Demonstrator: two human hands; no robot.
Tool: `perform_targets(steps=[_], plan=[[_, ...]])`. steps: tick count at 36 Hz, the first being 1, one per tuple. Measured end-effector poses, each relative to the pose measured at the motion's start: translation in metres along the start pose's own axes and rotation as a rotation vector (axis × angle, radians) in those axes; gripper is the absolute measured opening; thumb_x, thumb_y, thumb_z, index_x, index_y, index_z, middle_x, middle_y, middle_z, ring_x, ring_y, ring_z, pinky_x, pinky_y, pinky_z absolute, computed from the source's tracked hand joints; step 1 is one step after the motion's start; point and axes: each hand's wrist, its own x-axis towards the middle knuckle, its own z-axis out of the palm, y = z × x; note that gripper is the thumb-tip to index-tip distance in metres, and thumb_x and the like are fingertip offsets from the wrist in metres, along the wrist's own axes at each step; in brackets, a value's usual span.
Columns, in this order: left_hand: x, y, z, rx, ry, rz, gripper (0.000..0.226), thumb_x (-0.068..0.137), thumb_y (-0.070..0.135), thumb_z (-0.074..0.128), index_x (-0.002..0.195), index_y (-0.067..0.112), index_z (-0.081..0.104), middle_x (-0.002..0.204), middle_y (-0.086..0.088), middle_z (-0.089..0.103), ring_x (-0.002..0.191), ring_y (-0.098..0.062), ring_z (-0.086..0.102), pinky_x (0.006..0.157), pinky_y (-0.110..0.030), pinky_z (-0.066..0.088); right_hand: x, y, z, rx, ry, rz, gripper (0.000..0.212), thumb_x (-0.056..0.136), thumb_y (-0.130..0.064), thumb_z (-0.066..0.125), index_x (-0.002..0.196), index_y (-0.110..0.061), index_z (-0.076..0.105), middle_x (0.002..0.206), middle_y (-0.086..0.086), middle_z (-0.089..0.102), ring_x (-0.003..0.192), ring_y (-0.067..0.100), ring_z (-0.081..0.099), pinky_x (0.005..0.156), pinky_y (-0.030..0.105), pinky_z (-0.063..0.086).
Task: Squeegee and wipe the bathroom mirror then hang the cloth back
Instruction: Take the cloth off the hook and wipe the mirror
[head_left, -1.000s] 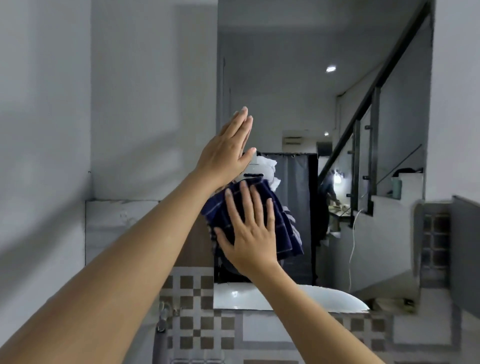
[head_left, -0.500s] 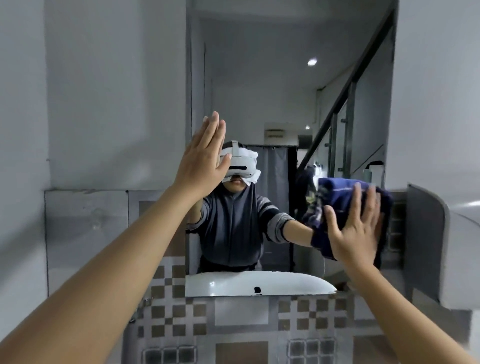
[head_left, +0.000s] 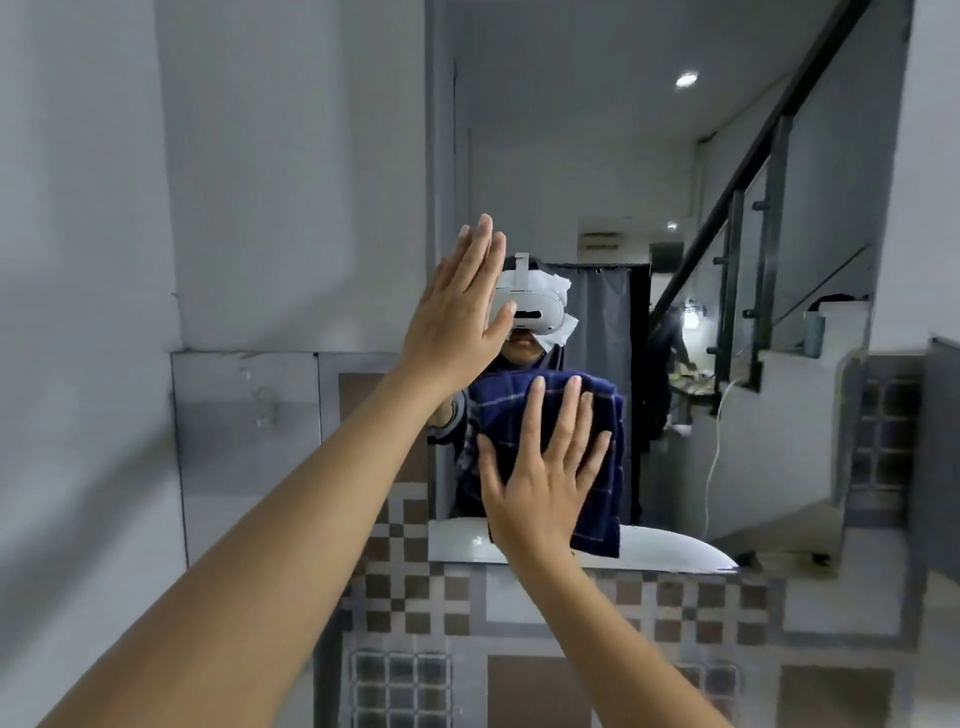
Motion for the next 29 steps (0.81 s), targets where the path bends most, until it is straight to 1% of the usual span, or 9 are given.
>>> perform_targets(steps=[3,6,8,10,13,16,21,24,29], plan=[[-0.002,0.001,0.001,-0.004,0.007,-0.01,0.065,0.095,0.026,0.046,0.146,0.009,0.011,0.157,-0.007,0.003,0.144,-0.021,0.0,0.114,-0.026,-0.001,-0.015,0.007,0.006,-0.124,-0.089,-0.344,0.07,0.089,-0.053,0.04,0.148,-0.021,0.02,0.156,0.009,0.014,0.143,0.026,0.013,0.116,0.046,0.002],[-0.003,0.003,0.005,-0.006,0.018,-0.05,0.064,0.095,0.027,0.045,0.147,0.01,0.01,0.157,-0.007,0.003,0.144,-0.02,-0.001,0.116,-0.031,0.001,-0.018,0.038,0.001,-0.25,-0.155,-0.685,0.07,0.087,-0.053,0.045,0.147,-0.024,0.024,0.155,0.003,0.014,0.142,0.021,0.018,0.117,0.043,0.009],[-0.004,0.006,0.008,-0.006,0.026,-0.076,0.065,0.095,0.027,0.044,0.147,0.01,0.009,0.157,-0.007,0.003,0.144,-0.02,-0.001,0.117,-0.033,0.002,-0.014,0.062,-0.009,-0.317,-0.172,-0.784,0.069,0.086,-0.055,0.045,0.146,-0.027,0.027,0.155,0.001,0.018,0.141,0.018,0.022,0.116,0.042,0.015],[-0.006,0.009,0.011,-0.018,0.035,-0.092,0.064,0.095,0.026,0.044,0.147,0.01,0.008,0.157,-0.008,0.003,0.144,-0.021,-0.001,0.117,-0.034,0.002,-0.006,0.087,-0.023,-0.364,-0.155,-0.778,0.069,0.085,-0.057,0.044,0.146,-0.028,0.028,0.154,0.0,0.021,0.14,0.017,0.026,0.116,0.041,0.018],[-0.009,0.013,0.014,-0.034,0.055,-0.109,0.064,0.095,0.025,0.043,0.146,0.009,0.008,0.157,-0.009,0.004,0.144,-0.023,0.0,0.117,-0.036,0.002,0.004,0.126,-0.046,-0.411,-0.094,-0.663,0.072,0.084,-0.059,0.045,0.146,-0.027,0.027,0.154,0.002,0.02,0.14,0.019,0.024,0.116,0.041,0.017],[-0.014,0.015,0.017,-0.046,0.059,-0.116,0.065,0.094,0.025,0.044,0.146,0.009,0.008,0.156,-0.01,0.004,0.144,-0.023,0.0,0.117,-0.036,0.002,0.009,0.165,-0.064,-0.42,-0.048,-0.431,0.075,0.085,-0.061,0.037,0.148,-0.024,0.019,0.155,0.005,0.015,0.143,0.022,0.016,0.117,0.044,0.013],[-0.027,0.014,0.022,-0.044,0.051,-0.092,0.065,0.094,0.025,0.045,0.146,0.008,0.009,0.156,-0.011,0.005,0.144,-0.024,0.001,0.117,-0.034,0.003,-0.006,0.197,-0.073,-0.13,0.057,0.235,0.081,0.083,-0.063,0.027,0.149,-0.025,0.0,0.159,0.005,-0.004,0.145,0.019,-0.004,0.118,0.043,0.0],[-0.036,0.015,0.022,-0.051,0.045,-0.09,0.065,0.094,0.023,0.046,0.146,0.008,0.01,0.156,-0.012,0.006,0.144,-0.024,0.001,0.117,-0.034,0.002,-0.021,0.19,-0.059,0.052,0.213,0.56,0.081,0.085,-0.063,0.024,0.149,-0.018,0.003,0.158,0.011,-0.001,0.146,0.026,-0.001,0.118,0.046,-0.001],[-0.058,0.019,0.026,-0.094,0.011,-0.098,0.066,0.093,0.021,0.049,0.146,0.007,0.013,0.156,-0.011,0.008,0.144,-0.024,0.003,0.118,-0.039,0.008,-0.035,0.153,-0.035,0.13,0.29,0.7,0.079,0.087,-0.057,0.025,0.148,-0.008,0.013,0.156,0.019,0.007,0.145,0.032,0.006,0.115,0.044,0.0]])
